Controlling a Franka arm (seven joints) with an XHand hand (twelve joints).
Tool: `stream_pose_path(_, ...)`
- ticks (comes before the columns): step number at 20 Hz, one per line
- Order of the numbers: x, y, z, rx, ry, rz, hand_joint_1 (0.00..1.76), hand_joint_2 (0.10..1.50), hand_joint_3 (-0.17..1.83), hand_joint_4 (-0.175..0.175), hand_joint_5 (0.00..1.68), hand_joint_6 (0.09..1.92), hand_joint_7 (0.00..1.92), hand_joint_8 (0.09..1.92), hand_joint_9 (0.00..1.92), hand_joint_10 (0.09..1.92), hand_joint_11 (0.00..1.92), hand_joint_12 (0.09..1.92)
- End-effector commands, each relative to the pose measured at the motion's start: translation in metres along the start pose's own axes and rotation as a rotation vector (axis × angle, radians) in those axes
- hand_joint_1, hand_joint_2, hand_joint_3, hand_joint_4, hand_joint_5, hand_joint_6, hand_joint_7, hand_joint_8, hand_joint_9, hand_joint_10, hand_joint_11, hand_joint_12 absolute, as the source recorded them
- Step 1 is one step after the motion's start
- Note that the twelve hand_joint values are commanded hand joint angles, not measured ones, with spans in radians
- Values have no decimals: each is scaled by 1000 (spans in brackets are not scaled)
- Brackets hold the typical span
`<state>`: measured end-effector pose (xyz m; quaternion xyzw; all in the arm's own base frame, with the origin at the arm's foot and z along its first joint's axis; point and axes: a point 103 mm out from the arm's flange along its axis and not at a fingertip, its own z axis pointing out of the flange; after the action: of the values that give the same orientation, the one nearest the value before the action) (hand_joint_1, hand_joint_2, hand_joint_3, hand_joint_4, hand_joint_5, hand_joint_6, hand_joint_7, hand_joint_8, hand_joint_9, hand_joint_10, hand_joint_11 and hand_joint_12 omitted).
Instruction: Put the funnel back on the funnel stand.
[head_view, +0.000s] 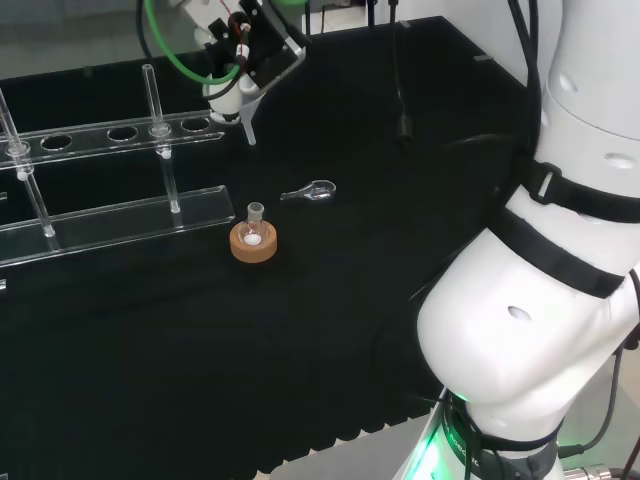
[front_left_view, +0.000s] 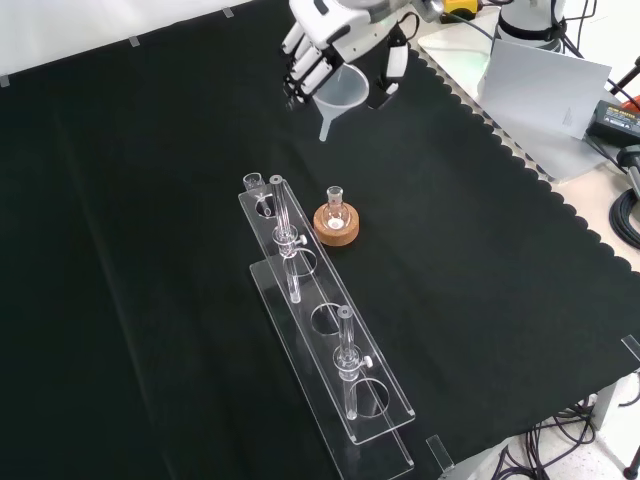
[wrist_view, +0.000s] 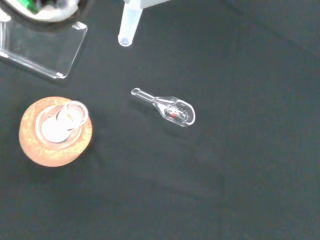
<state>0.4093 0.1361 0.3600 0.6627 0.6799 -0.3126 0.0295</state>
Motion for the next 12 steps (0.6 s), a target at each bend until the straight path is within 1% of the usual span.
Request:
stream_pose_path(1, -14, -2, -26, -65, 68, 14, 914, 676, 650, -16, 555, 87, 463, 593, 910, 398, 631, 1210)
stream_pose_path(3, -17, 0, -31, -76, 85, 14, 914, 676, 650, -16, 557, 87, 465, 593, 912, 397, 634, 1208)
stream_pose_path(7, -21, 10, -37, -95, 143, 10, 916, 678, 651, -17, 560, 87, 469, 593, 916, 395, 643, 1203)
stream_pose_path(12, -16, 28, -51, -110, 144, -5, 919, 678, 651, -17, 564, 87, 472, 591, 920, 391, 654, 1195)
